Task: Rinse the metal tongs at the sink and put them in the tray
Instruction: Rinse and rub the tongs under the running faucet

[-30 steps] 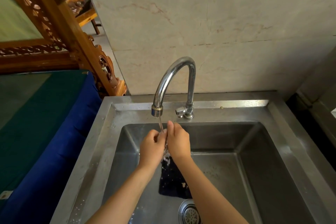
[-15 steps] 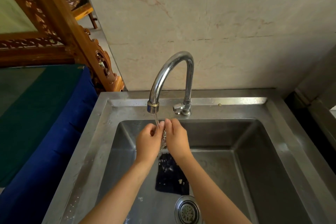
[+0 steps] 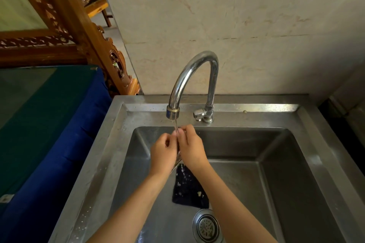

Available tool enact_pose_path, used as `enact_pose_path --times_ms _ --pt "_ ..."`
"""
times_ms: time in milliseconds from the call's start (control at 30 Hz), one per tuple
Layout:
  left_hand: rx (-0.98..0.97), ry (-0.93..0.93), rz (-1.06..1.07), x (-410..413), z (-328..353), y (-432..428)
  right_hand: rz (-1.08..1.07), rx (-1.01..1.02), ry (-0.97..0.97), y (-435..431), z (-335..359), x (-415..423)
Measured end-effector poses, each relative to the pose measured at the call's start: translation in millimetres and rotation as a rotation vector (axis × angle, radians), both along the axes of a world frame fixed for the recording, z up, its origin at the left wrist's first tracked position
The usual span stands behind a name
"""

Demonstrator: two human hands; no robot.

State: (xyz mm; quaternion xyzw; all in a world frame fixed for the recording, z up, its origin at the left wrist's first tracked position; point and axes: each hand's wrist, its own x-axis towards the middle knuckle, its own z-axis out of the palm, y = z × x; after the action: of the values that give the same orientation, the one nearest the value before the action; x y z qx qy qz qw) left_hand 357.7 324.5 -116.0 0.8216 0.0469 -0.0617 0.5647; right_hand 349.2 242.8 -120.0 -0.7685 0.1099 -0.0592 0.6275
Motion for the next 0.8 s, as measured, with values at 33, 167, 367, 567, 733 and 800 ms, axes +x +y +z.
enact_pose_path --times_ms 33,167,367,567,733,800 --pt "-0.020 0.026 0.026 2 0 1 0.066 0.052 -0.024 0 -2 -2" --pt "-0.002 0.048 0.018 -1 -3 6 0.035 0.029 -0.073 0 -3 -2" --pt "-0.124 0.066 -0.143 -15 -5 10 -0.209 -0.197 0.055 0 1 5" --pt "-0.179 0.128 0.010 -5 -2 7 0.076 0.122 -0.021 -10 -5 -7" --pt "-0.269 0.176 0.062 -3 5 2 0.103 0.116 -0.089 -15 -5 -11" --pt "-0.226 0.171 0.028 -7 7 3 -0.022 0.014 -0.115 -12 -1 -8"
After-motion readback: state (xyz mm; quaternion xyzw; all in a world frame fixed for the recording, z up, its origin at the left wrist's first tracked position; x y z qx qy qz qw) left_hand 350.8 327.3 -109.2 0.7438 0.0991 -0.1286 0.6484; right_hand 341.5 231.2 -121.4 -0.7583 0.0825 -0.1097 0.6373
